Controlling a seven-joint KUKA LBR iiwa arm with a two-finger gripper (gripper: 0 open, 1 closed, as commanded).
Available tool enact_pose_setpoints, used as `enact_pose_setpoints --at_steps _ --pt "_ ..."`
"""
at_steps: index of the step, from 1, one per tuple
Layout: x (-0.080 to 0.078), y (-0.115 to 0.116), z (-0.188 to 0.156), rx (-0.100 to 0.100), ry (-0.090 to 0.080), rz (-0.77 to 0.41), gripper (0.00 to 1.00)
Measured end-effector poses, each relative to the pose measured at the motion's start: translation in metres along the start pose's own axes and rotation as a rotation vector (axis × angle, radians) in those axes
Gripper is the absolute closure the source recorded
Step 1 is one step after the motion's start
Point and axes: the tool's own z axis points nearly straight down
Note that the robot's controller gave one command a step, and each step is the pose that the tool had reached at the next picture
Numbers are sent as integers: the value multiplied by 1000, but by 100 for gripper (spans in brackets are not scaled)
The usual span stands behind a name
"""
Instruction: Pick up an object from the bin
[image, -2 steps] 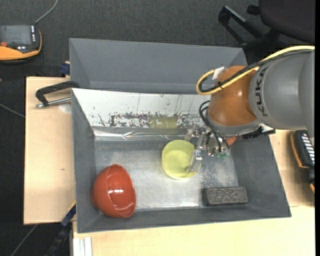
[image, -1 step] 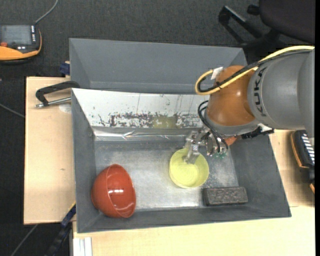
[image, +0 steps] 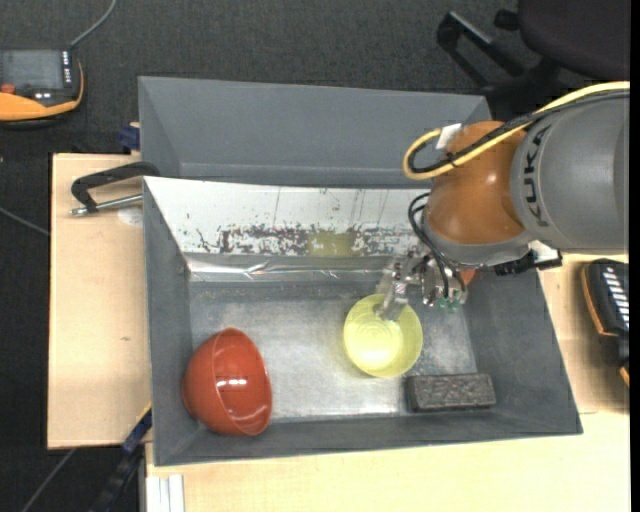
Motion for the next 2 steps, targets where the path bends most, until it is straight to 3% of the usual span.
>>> enact_pose_setpoints --at_steps 1,2 --pt "-12 3 30 -2 -3 -131 100" --pt "-12 -28 11 -2 -10 -81 100"
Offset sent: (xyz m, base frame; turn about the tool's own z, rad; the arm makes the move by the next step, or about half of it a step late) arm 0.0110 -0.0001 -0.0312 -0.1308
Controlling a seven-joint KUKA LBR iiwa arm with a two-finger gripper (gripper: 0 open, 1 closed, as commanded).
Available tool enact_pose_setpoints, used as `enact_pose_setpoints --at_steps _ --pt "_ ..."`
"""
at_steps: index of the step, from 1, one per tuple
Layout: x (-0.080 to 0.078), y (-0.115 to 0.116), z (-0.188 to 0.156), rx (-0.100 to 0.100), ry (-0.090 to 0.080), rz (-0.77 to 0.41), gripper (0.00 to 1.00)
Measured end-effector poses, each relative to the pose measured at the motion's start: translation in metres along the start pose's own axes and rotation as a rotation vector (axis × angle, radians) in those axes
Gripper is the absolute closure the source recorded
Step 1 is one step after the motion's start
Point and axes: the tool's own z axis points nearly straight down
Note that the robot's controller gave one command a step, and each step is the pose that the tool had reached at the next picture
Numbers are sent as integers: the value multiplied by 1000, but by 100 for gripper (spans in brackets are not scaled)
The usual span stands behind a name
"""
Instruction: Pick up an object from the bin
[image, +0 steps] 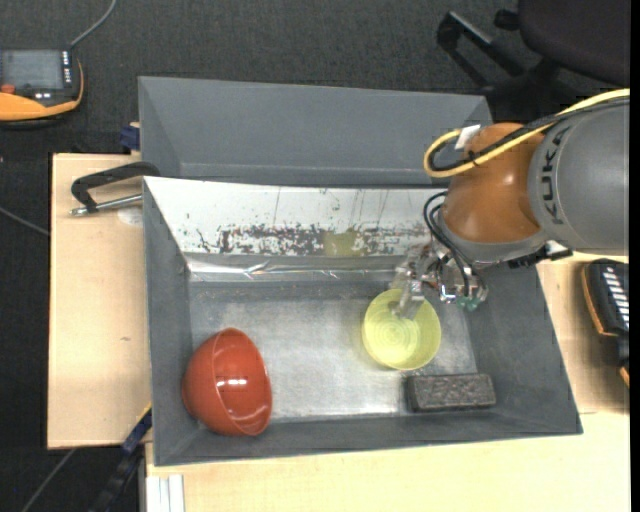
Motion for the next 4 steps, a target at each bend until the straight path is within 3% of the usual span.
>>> enact_pose_setpoints --at_steps 1,2,3,4 --pt "-2 12 -101 -1 -15 -22 100" --pt "19 -38 -84 4 -16 -554 100" --pt "20 -29 19 0 -18 -388 100" --pt "3 -32 -89 3 -34 -372 100"
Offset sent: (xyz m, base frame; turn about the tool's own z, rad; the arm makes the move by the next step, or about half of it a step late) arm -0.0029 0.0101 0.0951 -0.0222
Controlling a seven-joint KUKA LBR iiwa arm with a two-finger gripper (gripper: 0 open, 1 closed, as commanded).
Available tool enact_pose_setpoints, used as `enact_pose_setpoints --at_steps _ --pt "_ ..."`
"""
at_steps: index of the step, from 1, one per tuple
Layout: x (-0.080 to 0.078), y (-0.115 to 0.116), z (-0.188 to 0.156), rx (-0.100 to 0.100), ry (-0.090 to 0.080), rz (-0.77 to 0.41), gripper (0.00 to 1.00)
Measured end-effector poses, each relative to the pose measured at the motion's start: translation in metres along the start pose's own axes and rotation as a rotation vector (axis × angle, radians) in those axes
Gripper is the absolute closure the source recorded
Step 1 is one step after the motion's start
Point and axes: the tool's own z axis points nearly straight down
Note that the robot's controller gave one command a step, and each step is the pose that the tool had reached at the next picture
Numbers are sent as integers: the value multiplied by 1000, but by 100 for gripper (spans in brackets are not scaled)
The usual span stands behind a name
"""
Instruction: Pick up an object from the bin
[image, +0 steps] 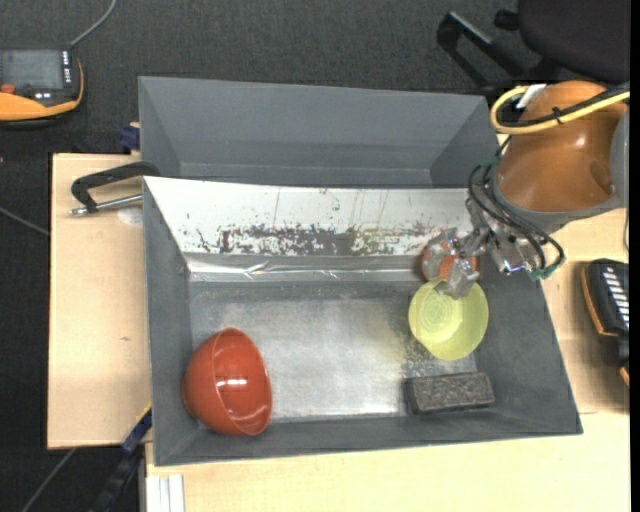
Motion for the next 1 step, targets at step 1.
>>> enact_pose_setpoints --at_steps 1 --pt "-14 -16 -107 5 -16 166 100"
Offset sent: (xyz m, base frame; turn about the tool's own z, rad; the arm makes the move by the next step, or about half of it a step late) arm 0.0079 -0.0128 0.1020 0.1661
